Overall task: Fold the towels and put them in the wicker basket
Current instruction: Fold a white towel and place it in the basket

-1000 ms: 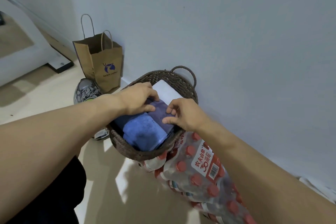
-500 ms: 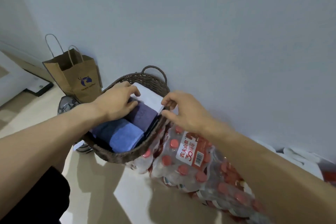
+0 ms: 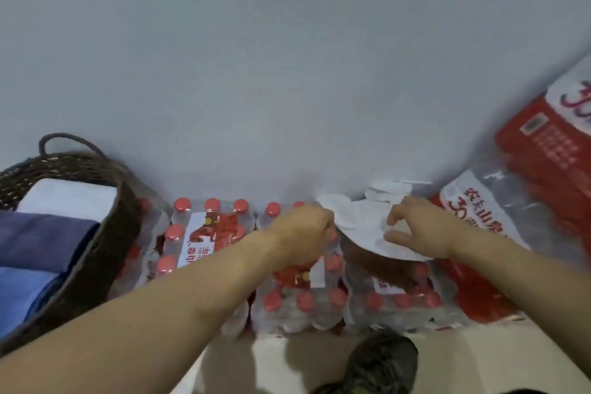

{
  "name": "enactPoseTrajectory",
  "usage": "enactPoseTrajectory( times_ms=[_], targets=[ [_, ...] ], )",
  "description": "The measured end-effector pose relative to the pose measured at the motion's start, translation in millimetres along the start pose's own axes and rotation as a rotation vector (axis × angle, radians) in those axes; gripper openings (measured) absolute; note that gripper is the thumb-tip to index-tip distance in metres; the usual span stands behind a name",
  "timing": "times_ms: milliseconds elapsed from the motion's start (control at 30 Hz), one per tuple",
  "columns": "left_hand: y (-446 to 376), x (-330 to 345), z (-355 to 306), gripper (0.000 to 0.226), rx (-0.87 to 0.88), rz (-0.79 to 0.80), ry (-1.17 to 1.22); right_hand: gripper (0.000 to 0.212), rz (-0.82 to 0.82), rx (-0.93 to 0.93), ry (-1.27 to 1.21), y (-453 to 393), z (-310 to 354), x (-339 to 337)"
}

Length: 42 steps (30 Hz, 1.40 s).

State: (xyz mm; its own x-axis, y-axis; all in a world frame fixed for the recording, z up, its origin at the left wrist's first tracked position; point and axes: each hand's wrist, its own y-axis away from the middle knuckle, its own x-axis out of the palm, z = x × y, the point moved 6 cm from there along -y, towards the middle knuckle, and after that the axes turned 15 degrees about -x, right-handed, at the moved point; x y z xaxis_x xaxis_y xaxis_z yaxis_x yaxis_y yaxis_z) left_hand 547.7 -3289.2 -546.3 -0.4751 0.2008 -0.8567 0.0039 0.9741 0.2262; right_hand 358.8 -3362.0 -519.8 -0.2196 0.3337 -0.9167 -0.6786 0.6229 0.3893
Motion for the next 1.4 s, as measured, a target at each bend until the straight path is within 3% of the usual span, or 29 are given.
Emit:
enactPoseTrajectory(
  times_ms=[33,167,267,333,500,633,733,867,1033,1200,1333,1400],
  targets=[
    [-12.0,14.0,-12.0,0.010,0.004,-0.006,-0.019,0.047,0.003,0.057,0.017,3.3,-17.7,8.9],
    [-52.0,54.8,-39.5,0.053,-0.049,0.015,0.124,0.066,-0.088,0.318,-0.253,9.4,-64.1,43.6],
    [-71.0,82.5,-49.3,0.075,-0.136,0.116,0.229,0.071,-0.207,0.376,-0.452,8.2,-72.8,71.8],
    [-80.3,93.2,-54.7,0.081,-0.166,0.124,0.276,0.063,-0.312,0.405,-0.438,7.1,-76.6,79.7],
    [-90.9,93.7,-56.9,0.085,-0.167,0.113,0.341,0.011,-0.552,0.499,-0.517,5.1,-88.5,67.9],
    [-84.9,72.2,-64.3,0.079,-0.156,0.132,0.635,0.012,-0.780,0.360,-0.881,2.8,-71.6,37.2],
    [-73.4,39.9,-77.8,0.050,-0.079,0.085,0.911,0.006,-0.800,0.174,-1.139,-3.6,-40.1,9.9],
    [-45.6,-20.4,-73.9,0.025,-0.070,-0.102,1.052,0.015,-0.886,0.014,-1.208,2.9,-8.0,-36.6],
    [5.0,-106.4,-63.7,0.038,0.044,-0.333,0.675,0.035,-0.840,-0.173,-1.235,19.4,39.9,-88.9],
    [57.1,-173.7,-53.8,0.057,0.003,-0.292,0.658,0.049,-0.737,-0.338,-1.314,42.2,94.6,-142.2],
    [90.3,-212.9,-42.0,0.052,-0.009,-0.269,0.643,0.036,-0.653,-0.414,-1.189,54.2,124.1,-165.4],
    [102.5,-225.6,-33.9,0.053,-0.004,-0.246,0.593,0.041,-0.671,-0.408,-1.171,56.2,134.3,-171.1]
  ],
)
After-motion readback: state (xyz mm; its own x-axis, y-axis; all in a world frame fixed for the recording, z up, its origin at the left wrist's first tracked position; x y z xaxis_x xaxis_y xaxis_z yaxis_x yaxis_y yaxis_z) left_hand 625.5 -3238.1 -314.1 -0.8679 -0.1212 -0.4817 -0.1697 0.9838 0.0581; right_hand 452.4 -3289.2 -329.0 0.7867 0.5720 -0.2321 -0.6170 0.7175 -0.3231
